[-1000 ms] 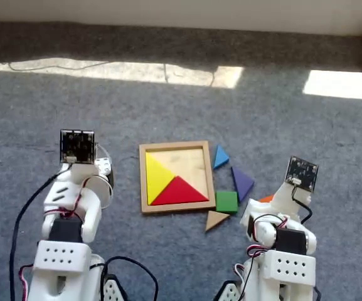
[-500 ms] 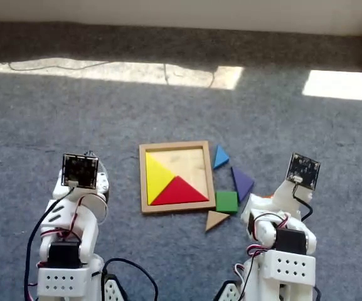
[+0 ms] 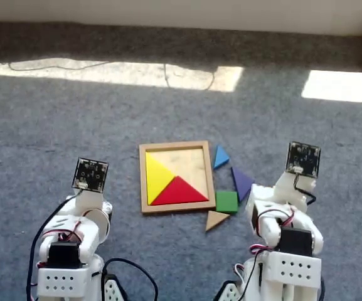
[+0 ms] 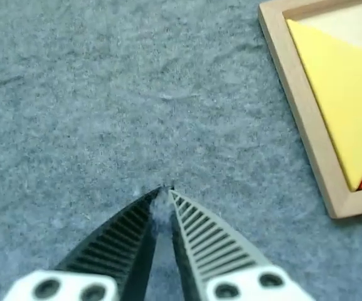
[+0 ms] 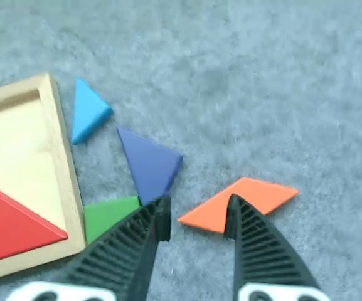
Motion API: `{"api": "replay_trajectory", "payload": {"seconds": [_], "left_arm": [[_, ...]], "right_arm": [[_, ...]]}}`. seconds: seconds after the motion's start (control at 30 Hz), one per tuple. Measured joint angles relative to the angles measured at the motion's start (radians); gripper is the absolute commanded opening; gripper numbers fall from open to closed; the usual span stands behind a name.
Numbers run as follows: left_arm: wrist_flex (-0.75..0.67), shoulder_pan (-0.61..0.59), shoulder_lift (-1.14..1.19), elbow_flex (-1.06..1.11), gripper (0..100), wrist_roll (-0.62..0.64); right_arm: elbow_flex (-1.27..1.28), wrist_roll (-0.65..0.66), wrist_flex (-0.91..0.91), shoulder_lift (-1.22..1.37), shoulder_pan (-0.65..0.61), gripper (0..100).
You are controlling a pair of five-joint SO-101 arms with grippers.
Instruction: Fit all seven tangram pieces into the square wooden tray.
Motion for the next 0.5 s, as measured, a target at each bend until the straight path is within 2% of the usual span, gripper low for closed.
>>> {"api": "replay_trajectory", "payload": {"seconds": [0.27, 0.5], "left_arm": [[0.014, 0.0, 0.0, 0.0, 1, 0.0], [0.014, 0.0, 0.0, 0.0, 1, 0.0]], "right_arm": [[-0.445, -0.032, 0.187, 0.331, -0.163, 14.8], [-0.694, -0.175, 0.195, 0.687, -0.269, 28.9]]}}
